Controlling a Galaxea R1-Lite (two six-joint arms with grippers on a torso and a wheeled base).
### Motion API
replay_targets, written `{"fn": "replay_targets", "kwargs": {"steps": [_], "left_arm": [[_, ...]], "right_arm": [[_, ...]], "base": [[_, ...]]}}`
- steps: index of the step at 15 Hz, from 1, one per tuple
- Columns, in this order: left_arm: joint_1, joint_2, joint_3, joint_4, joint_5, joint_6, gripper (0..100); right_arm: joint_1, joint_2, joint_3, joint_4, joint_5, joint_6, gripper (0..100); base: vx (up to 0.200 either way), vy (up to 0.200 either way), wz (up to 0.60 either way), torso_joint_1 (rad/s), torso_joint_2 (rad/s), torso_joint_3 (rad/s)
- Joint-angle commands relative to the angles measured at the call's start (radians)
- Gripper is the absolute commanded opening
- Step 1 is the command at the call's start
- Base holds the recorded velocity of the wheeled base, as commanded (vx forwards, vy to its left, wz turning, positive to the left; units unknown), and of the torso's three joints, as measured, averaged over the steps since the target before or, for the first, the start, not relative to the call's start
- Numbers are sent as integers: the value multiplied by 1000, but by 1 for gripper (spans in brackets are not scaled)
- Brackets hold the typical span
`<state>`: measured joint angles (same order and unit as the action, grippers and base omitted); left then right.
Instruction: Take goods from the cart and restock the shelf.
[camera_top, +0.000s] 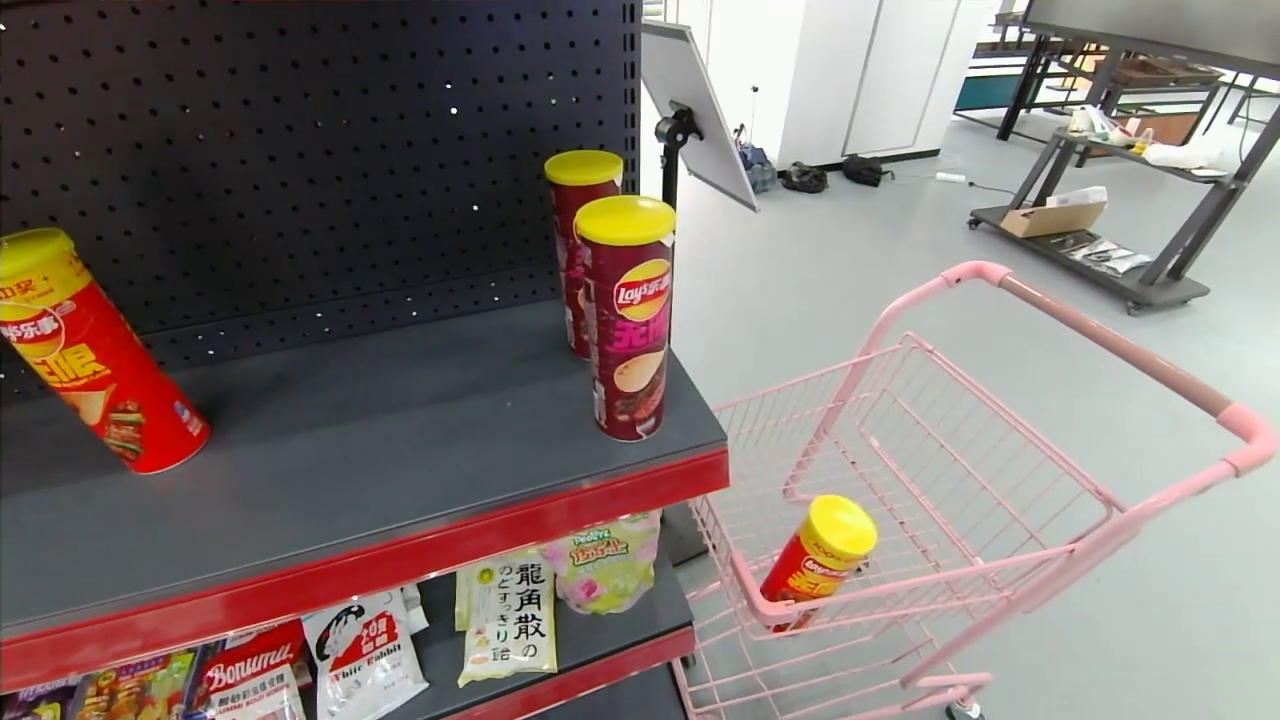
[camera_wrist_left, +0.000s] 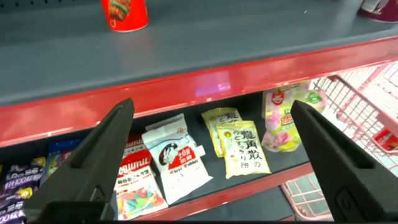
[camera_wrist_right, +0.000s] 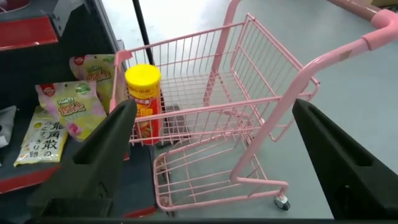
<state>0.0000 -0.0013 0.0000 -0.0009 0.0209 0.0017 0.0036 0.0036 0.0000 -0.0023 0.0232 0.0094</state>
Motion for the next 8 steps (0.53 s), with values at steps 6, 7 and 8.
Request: {"fn": "replay_targets", "kwargs": {"steps": [6, 7, 8], "left_arm": [[0, 1, 0, -1, 1, -2, 100], [0, 1, 0, -1, 1, -2, 100], [0, 1, 0, -1, 1, -2, 100]], "right_arm": [[-1, -1, 0, -1, 0, 0, 100], [-1, -1, 0, -1, 0, 0, 100], [-1, -1, 0, -1, 0, 0, 100]], "base": [[0, 0, 0, -142, 384, 239], [0, 0, 0, -149, 422, 276], [0, 0, 0, -183, 500, 315]]}}
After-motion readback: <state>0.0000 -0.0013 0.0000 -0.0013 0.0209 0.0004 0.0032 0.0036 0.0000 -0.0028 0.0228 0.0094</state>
